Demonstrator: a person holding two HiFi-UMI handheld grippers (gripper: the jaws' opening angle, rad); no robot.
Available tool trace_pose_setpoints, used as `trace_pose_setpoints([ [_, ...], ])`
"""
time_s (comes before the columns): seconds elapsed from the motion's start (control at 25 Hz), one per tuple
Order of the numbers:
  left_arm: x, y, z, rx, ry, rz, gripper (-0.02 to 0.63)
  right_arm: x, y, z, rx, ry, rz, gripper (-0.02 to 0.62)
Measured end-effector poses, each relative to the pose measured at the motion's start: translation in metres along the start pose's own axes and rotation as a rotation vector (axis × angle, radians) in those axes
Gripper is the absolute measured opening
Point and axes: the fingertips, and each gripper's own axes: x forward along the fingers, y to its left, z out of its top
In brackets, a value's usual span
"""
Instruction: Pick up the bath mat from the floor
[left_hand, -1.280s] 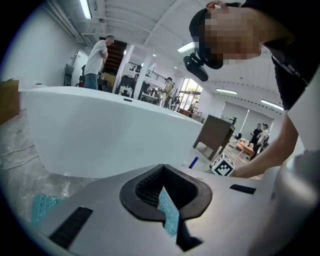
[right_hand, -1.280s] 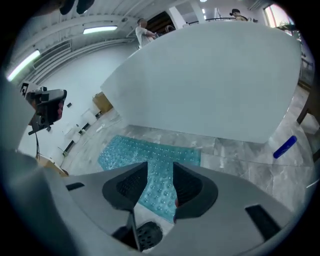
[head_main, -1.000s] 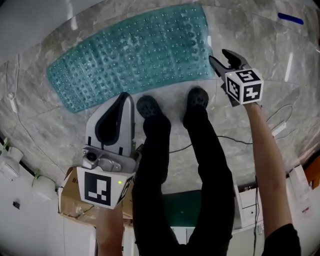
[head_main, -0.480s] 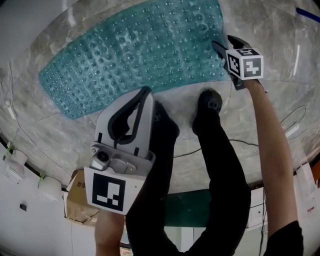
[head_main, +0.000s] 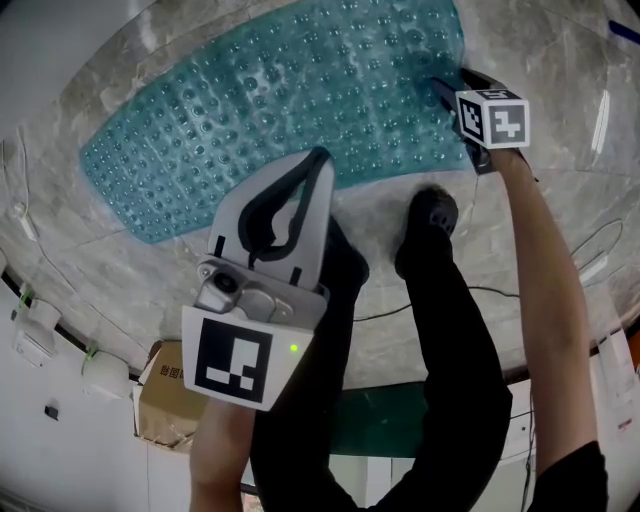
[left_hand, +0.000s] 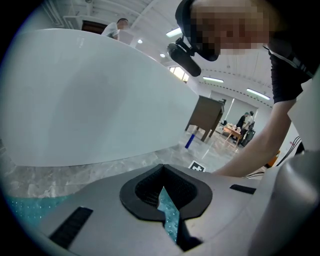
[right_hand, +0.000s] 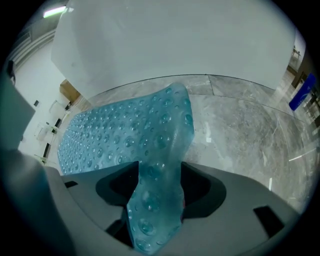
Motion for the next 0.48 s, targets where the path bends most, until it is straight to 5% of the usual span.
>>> trace_pose_setpoints([
  [0.08,0.001,0.001,0.001,-0.007,0.003,0.005,0.002,-0.001,0.001,-0.002,-0.011,0.019,-0.010,0.234],
  [0.32,-0.007,-0.005,0.017,-0.028,0.008,0.016,0.002,-0.021,0.041,0.008,-0.101,0.038,0.024,0.065],
  [0.48,-0.029,-0.021,0.043,-0.048,-0.008,0.026,0.002,-0.060,0.071,0.017,-0.116,0.030,0.066,0.044],
])
